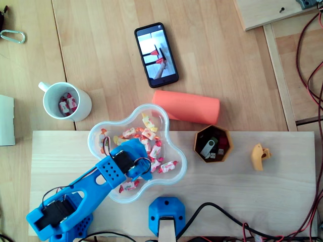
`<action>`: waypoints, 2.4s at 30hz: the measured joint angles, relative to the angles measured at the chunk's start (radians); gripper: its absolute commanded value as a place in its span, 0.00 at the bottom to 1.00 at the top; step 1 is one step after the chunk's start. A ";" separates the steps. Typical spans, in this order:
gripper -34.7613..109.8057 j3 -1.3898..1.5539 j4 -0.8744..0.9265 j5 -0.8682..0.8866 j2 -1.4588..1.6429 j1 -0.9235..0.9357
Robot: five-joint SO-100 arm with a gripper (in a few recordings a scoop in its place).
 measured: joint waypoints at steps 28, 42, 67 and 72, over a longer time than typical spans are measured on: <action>0.43 0.052 0.104 -0.224 -0.011 0.086; 0.43 0.103 0.107 -0.261 -0.020 0.109; 0.39 0.123 0.107 -0.255 -0.017 0.115; 0.41 0.124 0.107 -0.255 -0.017 0.115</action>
